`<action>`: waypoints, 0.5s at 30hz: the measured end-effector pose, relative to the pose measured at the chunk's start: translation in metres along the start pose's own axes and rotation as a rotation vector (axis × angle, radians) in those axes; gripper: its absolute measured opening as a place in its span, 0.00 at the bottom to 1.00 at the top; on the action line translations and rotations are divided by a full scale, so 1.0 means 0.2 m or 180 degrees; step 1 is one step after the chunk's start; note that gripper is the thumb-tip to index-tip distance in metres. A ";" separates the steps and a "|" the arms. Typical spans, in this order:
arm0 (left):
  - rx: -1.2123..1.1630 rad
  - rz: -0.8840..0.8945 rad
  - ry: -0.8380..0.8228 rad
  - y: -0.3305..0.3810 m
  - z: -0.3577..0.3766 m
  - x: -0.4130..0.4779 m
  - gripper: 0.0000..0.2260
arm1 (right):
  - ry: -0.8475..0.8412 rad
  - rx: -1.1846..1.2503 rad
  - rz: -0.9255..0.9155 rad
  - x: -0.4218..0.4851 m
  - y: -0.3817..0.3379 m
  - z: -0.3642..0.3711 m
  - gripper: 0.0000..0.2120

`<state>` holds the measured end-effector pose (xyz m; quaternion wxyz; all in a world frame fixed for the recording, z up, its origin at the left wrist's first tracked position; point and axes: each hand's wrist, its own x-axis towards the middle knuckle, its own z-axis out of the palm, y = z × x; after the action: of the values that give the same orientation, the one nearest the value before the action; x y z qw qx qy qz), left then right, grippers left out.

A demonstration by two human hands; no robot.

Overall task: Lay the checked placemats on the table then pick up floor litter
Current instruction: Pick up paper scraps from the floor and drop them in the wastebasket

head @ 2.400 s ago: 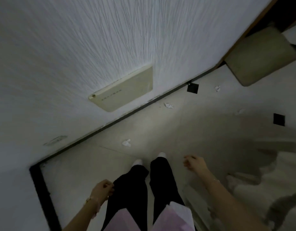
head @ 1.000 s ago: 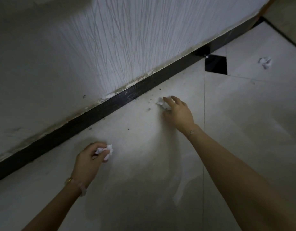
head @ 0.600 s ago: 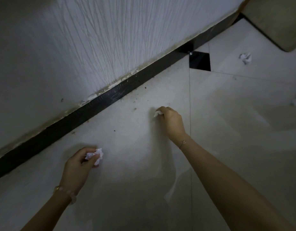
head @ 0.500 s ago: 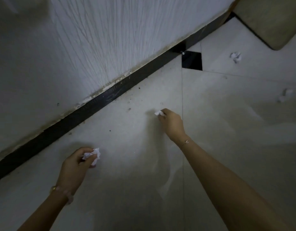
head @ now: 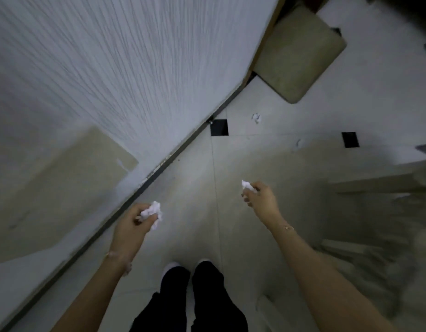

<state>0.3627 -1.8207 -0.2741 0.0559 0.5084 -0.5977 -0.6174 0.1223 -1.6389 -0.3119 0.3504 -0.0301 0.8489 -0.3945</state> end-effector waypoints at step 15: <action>0.0192 0.0189 -0.0179 0.79 -0.20 -1.12 0.08 | 0.0297 0.1249 0.0619 -1.37 -0.33 -0.64 0.09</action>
<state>0.4131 -1.7406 -0.0142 0.0420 0.4744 -0.6322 -0.6112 0.2339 -1.5105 -0.0534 0.3463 0.1390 0.7701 -0.5175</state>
